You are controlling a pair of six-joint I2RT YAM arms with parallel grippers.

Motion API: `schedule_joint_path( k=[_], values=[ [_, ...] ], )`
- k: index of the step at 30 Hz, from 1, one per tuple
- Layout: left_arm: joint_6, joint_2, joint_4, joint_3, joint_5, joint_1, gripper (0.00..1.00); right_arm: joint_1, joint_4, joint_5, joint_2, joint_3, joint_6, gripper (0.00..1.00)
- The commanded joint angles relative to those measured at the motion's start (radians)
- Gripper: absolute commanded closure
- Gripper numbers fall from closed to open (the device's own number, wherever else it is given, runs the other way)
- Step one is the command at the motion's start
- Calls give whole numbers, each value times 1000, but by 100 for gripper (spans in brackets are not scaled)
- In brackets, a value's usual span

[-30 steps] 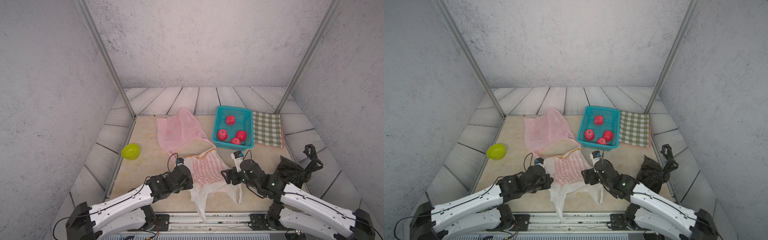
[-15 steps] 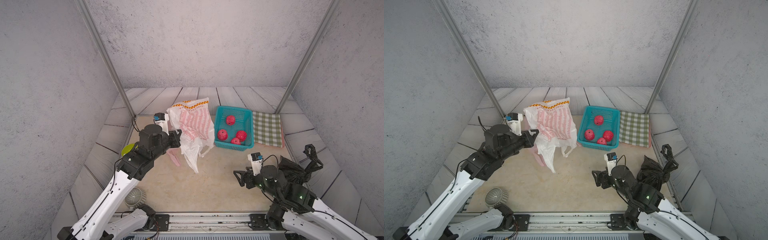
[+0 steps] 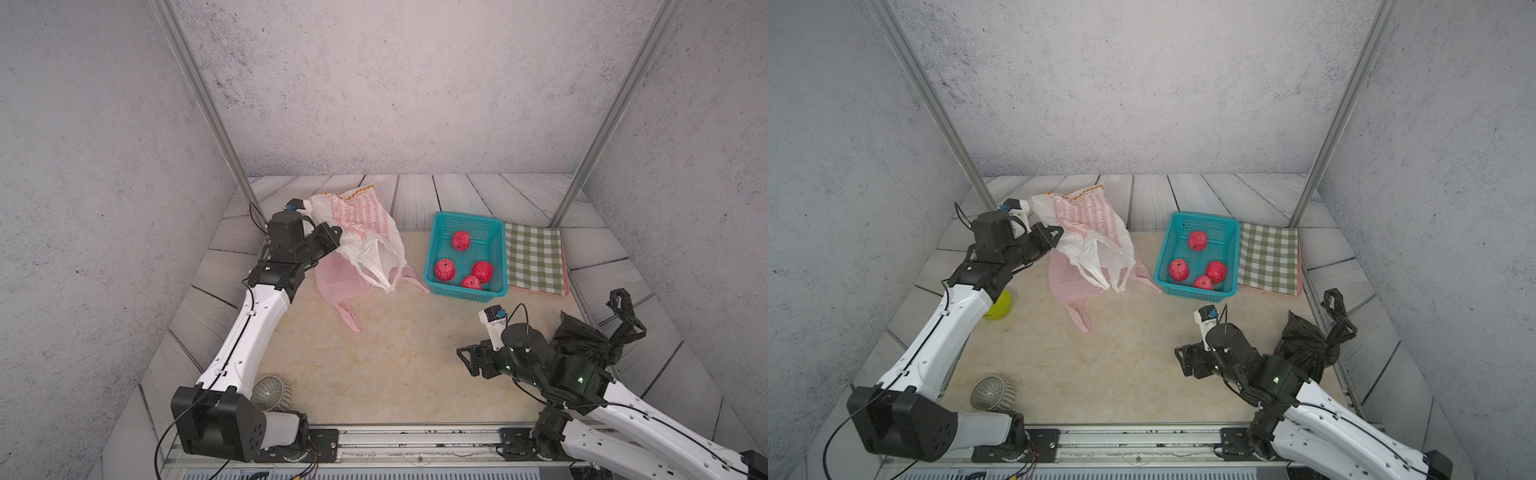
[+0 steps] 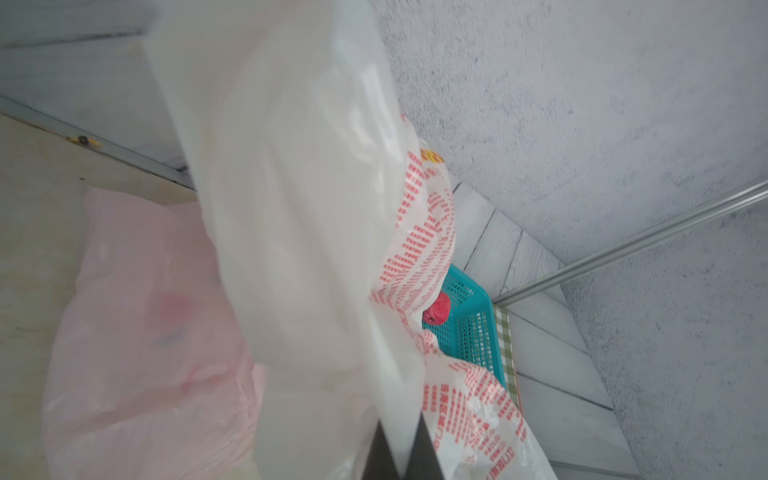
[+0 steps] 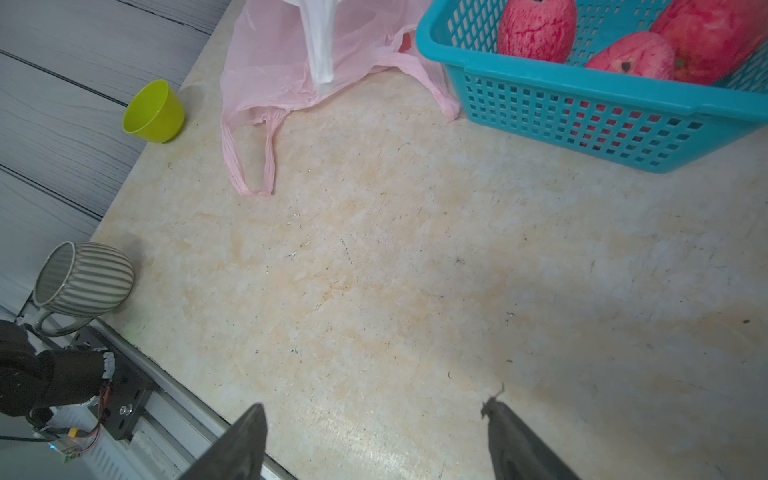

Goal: Untie the knot of a plastic bag & take out the apple
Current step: Place the plastic bag inside the plastic bag.

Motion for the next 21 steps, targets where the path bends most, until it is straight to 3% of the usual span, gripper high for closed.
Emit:
schedule_joint_path(
  k=[1, 8, 11, 12, 16, 21],
  values=[
    [-42, 57, 140, -73, 126, 87, 100, 2, 10, -20, -9, -24, 27, 17],
    [-41, 277, 225, -84, 236, 206, 100, 3, 36, 2, -68, -104, 41, 16],
    [-26, 379, 178, -38, 312, 234, 99, 3, 36, -3, -75, -113, 39, 16],
    [-18, 402, 155, -27, 323, 243, 94, 3, 32, -8, -72, -110, 29, 16],
    [-44, 387, 211, -90, 300, 250, 55, 3, 26, 12, -38, -81, -17, 16],
    [-4, 316, 91, -64, 223, 250, 46, 3, 35, -12, 38, -28, -47, 15]
  ],
)
